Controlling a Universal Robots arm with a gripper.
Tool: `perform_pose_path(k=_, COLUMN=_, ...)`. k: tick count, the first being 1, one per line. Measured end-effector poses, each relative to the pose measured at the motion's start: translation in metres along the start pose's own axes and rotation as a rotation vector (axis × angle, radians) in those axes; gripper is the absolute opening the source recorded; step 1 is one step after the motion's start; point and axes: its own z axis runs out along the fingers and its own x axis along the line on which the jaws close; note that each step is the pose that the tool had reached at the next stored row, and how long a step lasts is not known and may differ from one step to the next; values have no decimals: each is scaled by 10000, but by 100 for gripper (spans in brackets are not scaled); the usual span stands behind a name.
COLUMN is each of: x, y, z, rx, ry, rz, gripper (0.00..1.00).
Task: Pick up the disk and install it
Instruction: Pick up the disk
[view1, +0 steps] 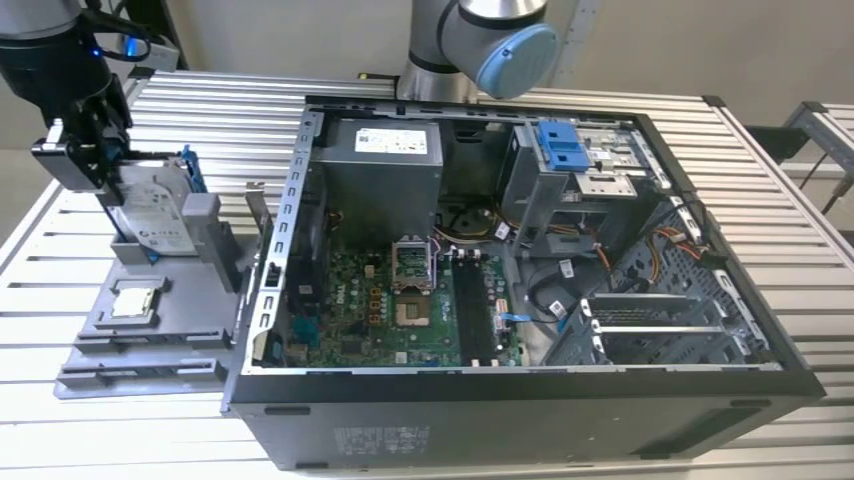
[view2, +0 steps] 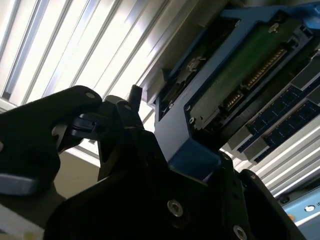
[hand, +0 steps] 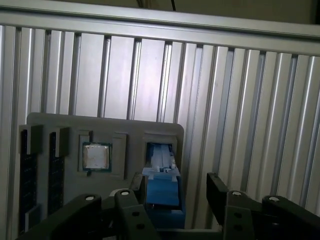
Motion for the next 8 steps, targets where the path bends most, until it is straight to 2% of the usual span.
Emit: perform_pose_path(k=8, x=3, y=0, z=-1, rx=-1, ry=0, rz=0, gripper=0)
